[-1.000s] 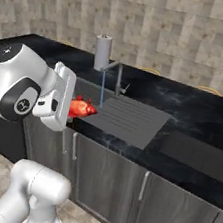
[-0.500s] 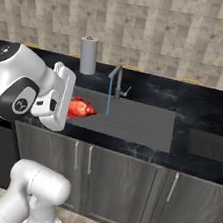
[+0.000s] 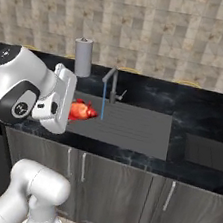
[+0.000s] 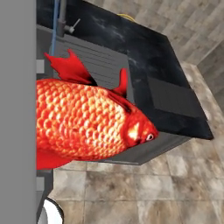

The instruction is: Take the fish out of the fridge, briefly rinse it in the sink, and place it on the tray next to the sink.

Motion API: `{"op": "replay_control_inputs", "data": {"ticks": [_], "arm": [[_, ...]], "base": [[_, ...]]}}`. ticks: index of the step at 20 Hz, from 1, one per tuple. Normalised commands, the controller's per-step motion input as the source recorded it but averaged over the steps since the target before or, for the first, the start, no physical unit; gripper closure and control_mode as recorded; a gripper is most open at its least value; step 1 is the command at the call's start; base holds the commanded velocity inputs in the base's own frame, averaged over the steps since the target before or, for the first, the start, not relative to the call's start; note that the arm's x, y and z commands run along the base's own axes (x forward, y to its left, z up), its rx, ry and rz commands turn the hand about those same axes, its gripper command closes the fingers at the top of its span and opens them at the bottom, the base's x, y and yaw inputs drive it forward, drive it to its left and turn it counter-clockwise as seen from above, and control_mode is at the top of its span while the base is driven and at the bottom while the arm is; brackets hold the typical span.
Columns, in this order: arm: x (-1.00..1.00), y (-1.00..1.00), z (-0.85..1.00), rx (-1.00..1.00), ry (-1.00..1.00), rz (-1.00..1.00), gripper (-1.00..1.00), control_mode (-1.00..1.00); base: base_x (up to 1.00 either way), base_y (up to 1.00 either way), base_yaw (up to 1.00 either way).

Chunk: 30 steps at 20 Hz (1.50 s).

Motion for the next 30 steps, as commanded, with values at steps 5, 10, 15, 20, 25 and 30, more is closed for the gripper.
{"op": "replay_control_inputs", "data": {"ticks": [5, 10, 15, 20, 25, 30], "arm": [[0.0, 0.0, 0.0, 0.0, 0.0, 0.0, 1.0, 1.0], [0.0, 0.0, 0.0, 0.0, 0.0, 0.0, 1.0, 1.0], [0.37, -0.48, 0.0, 0.16, 0.16, 0.05, 1.0, -1.0], [0.59, -0.83, 0.0, 0.54, 0.38, 0.13, 1.0, -1.0], [0.55, 0.0, -0.11, 0.63, 0.36, 0.17, 1.0, -1.0], [0.39, 0.53, -0.46, 0.54, 0.24, 0.19, 1.0, -1.0]], "base": [[0.57, -0.35, 0.0], [0.52, -0.46, 0.0], [0.22, -0.22, 0.0], [0.0, 0.0, 0.0], [0.0, 0.0, 0.0], [0.0, 0.0, 0.0]]}}
